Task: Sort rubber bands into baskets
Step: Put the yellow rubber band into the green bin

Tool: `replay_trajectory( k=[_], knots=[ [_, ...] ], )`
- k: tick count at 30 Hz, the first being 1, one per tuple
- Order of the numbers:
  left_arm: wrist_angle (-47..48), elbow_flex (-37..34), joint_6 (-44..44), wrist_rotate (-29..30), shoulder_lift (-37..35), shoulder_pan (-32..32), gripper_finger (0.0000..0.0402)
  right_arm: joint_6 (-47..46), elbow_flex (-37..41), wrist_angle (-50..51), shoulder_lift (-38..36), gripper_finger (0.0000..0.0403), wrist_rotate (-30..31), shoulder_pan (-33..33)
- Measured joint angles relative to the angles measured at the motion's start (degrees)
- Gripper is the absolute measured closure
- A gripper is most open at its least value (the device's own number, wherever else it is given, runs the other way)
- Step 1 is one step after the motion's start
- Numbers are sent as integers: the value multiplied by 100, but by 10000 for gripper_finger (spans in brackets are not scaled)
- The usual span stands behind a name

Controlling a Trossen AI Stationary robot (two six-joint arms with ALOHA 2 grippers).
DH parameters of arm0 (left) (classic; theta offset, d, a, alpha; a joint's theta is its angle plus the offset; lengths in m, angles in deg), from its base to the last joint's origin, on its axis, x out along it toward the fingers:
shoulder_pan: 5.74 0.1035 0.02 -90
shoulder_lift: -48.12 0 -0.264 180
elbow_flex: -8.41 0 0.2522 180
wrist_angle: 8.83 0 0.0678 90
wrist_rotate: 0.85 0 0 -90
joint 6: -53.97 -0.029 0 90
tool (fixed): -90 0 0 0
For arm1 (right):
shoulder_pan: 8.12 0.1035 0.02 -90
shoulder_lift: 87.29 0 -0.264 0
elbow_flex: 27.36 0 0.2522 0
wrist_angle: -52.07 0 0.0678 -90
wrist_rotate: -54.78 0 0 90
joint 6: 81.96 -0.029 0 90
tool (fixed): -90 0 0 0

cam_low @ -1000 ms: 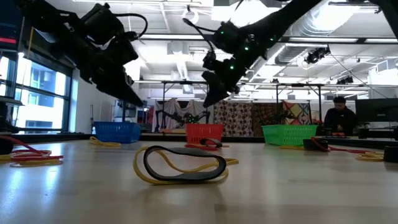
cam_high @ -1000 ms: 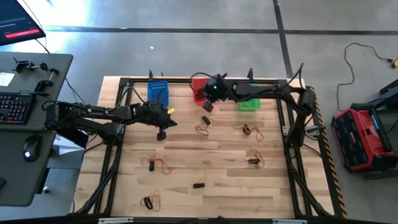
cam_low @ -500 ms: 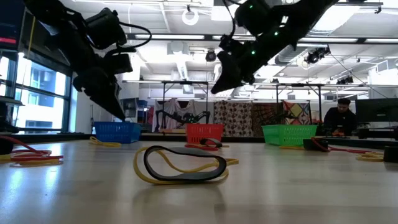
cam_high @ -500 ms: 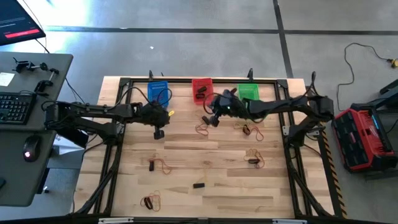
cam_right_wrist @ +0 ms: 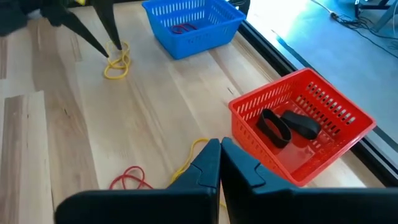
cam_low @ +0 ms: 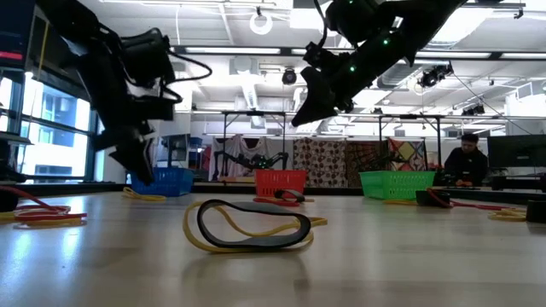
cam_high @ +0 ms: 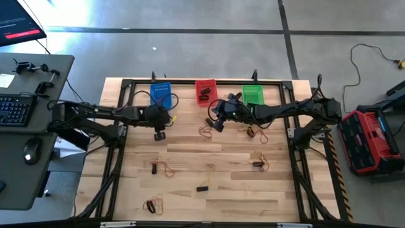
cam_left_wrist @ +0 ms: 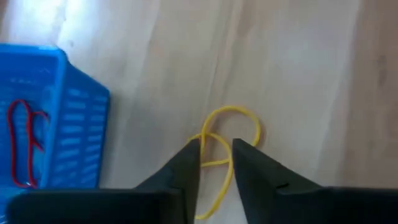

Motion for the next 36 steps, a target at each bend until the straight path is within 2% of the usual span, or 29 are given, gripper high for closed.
replay_trajectory(
  k=[7,13,18,25,32,36],
  knots=[
    [-31,10,23,299,598,-5,245,0,0,10,0,403,2,0],
    [-76,31,91,430,858,-11,239,5,0,10,0,403,2,0],
    [-126,32,165,366,804,-9,278,15,0,10,2,403,1,0],
    [-141,24,57,24,804,-2,388,15,0,12,4,403,0,7],
    [-371,5,50,-87,758,-34,399,51,0,12,7,403,0,162],
    [-891,-2,81,-582,625,-42,400,61,0,12,7,403,0,289]
  ],
)
